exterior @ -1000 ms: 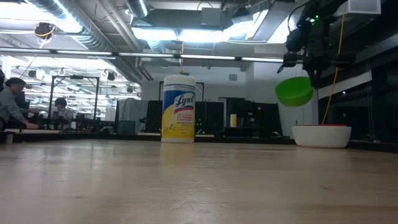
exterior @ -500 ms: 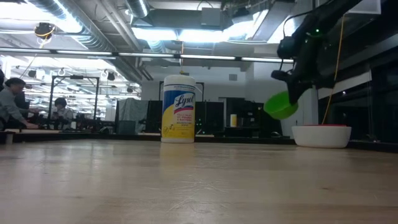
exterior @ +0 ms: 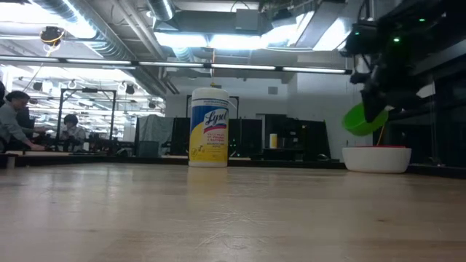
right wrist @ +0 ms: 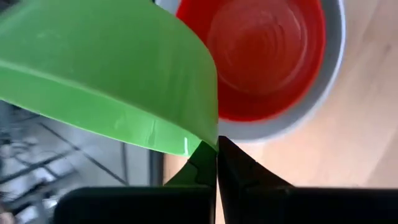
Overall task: Nest bowls inside each other
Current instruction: Stack the green bowl on the red bowl
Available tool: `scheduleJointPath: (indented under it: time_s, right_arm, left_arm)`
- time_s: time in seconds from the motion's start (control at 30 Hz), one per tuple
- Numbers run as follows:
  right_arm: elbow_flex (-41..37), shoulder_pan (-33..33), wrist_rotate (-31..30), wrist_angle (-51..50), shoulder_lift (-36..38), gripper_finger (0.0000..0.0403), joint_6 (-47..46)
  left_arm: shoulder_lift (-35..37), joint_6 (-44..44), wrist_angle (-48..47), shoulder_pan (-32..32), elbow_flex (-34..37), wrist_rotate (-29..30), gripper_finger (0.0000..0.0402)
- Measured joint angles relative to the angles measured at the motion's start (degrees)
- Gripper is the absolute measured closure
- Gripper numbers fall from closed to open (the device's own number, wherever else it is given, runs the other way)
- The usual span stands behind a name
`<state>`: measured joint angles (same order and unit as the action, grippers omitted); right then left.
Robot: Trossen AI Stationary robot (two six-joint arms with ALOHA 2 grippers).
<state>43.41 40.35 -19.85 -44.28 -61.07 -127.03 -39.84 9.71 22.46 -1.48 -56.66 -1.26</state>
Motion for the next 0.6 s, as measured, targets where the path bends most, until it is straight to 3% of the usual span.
scheduleJointPath:
  time_s: [0.13,0.33,0.6]
  right_arm:
    - [-3.54,0.32,-2.31,3.20,4.97,0.0403,-0.06]
    - [-3.86,1.23,-3.34,4.27,5.67,0.0403,0.00]
    - [-3.88,1.10,0.16,0.25,5.56,0.0403,0.16]
  left_arm:
    - [-0.01,1.29,-0.07,0.00,0.00,0.15,0.0267]
    - [-0.03,4.28,0.04,0.00,0.00,1.77,0.0267]
    - [-0.06,6.03,1.54,0.04,0.00,2.74,0.0267]
